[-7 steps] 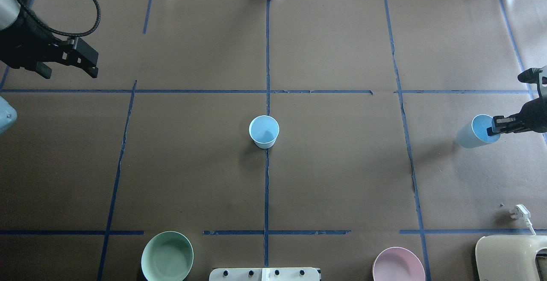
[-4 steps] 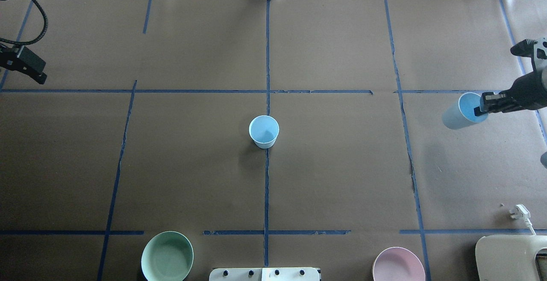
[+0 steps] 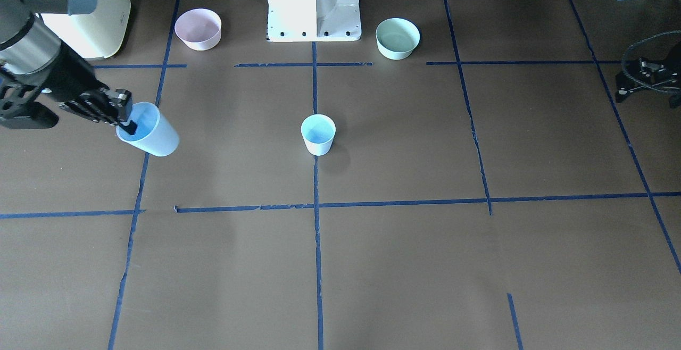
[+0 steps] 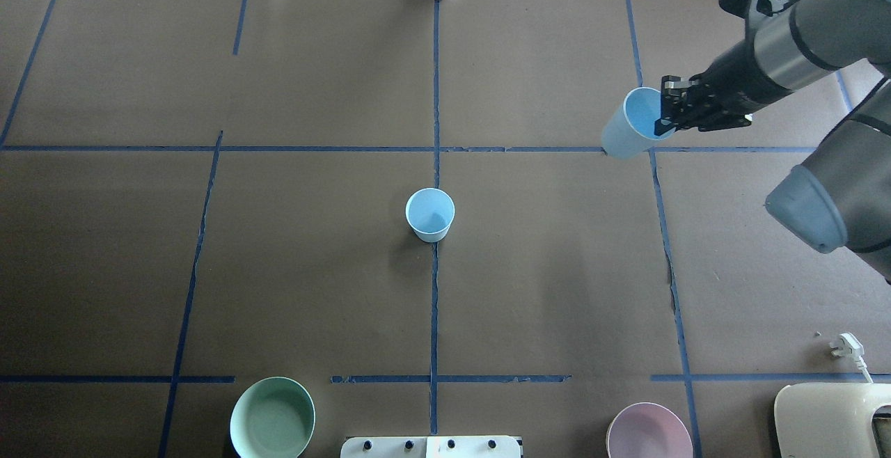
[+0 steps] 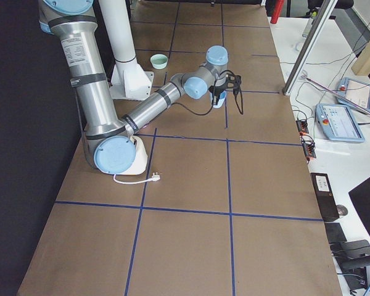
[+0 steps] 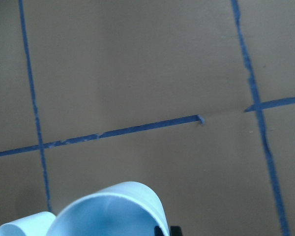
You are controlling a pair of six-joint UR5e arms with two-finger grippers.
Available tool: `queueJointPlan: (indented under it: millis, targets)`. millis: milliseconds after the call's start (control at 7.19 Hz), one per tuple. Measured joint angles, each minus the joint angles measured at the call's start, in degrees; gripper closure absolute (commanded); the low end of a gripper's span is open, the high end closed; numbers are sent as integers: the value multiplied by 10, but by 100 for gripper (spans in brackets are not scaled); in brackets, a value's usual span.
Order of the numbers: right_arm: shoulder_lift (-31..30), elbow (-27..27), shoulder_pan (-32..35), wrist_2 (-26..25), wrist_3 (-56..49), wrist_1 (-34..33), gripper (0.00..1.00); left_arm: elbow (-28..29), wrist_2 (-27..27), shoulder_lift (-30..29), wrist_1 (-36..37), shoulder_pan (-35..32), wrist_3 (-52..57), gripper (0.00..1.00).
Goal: Stack blue cups with both arms
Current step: 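Carry the cup with the right gripper over the center cup and lower it in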
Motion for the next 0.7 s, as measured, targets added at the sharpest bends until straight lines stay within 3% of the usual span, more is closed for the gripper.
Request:
queueJointPlan:
  millis: [417,695]
  targets:
    - [89,0,-114,-95,94,-31,100,89,-1,2,-73,-43,72,0]
    - [145,-6,-182,-155,104,-91,100,100,-1,3,-85,-46,78,0]
